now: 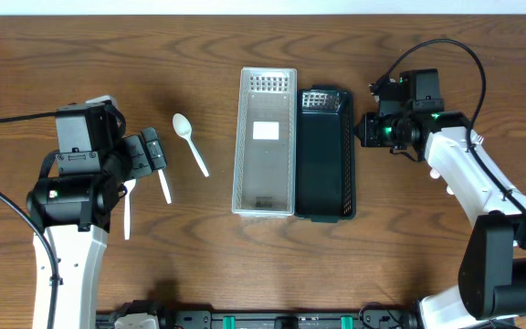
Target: Pack container
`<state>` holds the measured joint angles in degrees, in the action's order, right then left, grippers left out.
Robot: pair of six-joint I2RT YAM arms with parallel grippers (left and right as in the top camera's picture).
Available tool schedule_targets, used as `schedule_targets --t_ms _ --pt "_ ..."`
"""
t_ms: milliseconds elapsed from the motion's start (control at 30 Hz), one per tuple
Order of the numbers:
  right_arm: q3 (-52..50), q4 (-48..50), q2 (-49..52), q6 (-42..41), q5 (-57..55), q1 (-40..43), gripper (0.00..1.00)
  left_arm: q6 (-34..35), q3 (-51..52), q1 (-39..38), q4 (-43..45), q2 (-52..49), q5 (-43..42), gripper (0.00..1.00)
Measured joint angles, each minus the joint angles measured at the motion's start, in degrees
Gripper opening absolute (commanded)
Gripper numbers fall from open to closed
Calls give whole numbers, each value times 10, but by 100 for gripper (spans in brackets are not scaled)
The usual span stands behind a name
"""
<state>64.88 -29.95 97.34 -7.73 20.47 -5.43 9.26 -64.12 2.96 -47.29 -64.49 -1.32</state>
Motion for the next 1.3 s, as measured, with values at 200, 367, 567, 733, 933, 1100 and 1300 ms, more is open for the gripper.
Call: schedule_targets --t_ms 200,367,567,733,933,1100,1300 --pt "0 -16 0 -27 -44 0 18 0 0 0 -1 0 0 98" --pt "0 -22 0 -34 -44 -1 18 0 0 0 -1 0 0 98" --pt "0 -32 0 -37 -44 -16 18 0 0 0 -1 0 0 98" --pt "0 -32 0 -38 -43 -30 18 0 0 0 -1 0 0 98" --pt "0 -32 0 -38 -42 -30 18 0 0 0 -1 0 0 98" --pt "0 -26 0 -38 -43 -30 21 0 0 0 -1 0 0 98" --pt "18 -77 0 -70 -142 -19 55 0 0 0 -1 0 0 98"
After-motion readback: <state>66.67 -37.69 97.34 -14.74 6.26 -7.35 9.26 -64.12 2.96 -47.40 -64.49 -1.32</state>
